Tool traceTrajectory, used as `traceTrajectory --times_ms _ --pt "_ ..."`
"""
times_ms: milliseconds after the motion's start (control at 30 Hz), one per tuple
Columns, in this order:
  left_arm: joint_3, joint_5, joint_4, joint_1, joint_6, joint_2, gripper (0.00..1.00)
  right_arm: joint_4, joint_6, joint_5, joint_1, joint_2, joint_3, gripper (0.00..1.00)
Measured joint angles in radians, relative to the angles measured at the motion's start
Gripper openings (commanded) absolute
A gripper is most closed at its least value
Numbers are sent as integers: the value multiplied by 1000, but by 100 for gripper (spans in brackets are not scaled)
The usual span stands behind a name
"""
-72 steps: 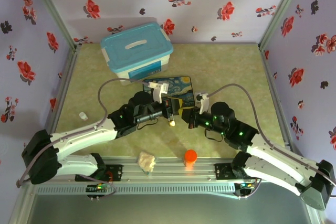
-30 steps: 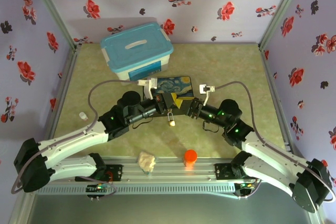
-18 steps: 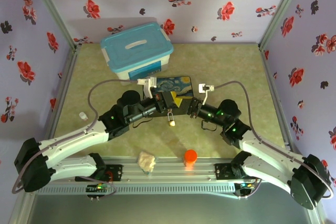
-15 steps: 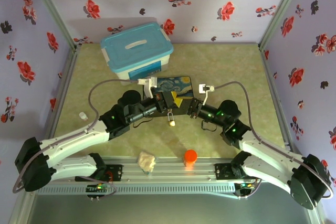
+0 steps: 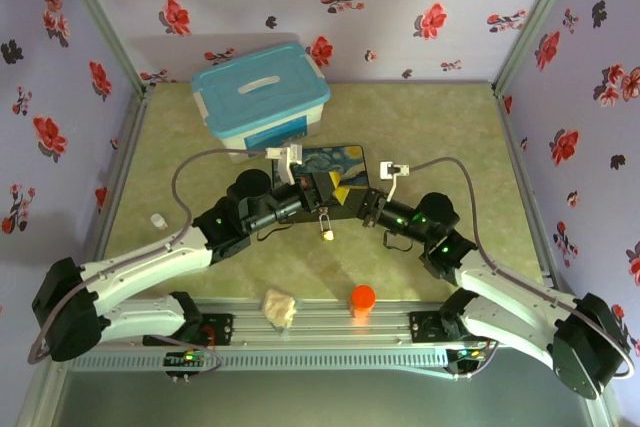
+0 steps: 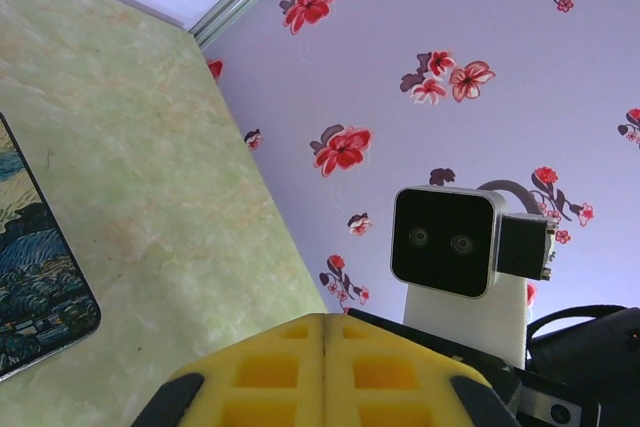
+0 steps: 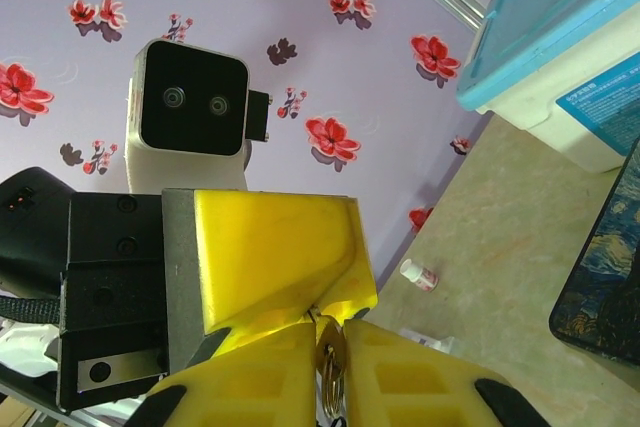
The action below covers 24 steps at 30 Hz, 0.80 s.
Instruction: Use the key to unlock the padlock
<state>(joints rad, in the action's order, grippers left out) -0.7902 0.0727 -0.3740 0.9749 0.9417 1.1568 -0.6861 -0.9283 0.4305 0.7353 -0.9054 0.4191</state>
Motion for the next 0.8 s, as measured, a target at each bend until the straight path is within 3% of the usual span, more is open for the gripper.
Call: traceTrajectory --times_ms 233,400,433,500,567,600,800 --pt "0 -1 -15 -5 3 9 0 -31 -14 -4 -4 -19 -4 2" --pt "0 0 -18 -6 7 9 0 -44 -19 -7 -4 -19 -10 0" --pt "0 0 -16 -5 7 9 3 -43 -19 -8 -4 -18 -11 0" --pt "0 0 -14 -5 6 9 41 -42 -18 -8 -4 -13 -14 0" --pt "0 -6 -5 -5 7 9 67 -30 -15 -11 -4 0 -16 0" --pt "0 -14 5 -5 7 8 74 -16 -11 -15 -4 10 -16 0" --pt "0 -129 144 -5 -8 -60 76 280 79 -119 -3 85 15 0"
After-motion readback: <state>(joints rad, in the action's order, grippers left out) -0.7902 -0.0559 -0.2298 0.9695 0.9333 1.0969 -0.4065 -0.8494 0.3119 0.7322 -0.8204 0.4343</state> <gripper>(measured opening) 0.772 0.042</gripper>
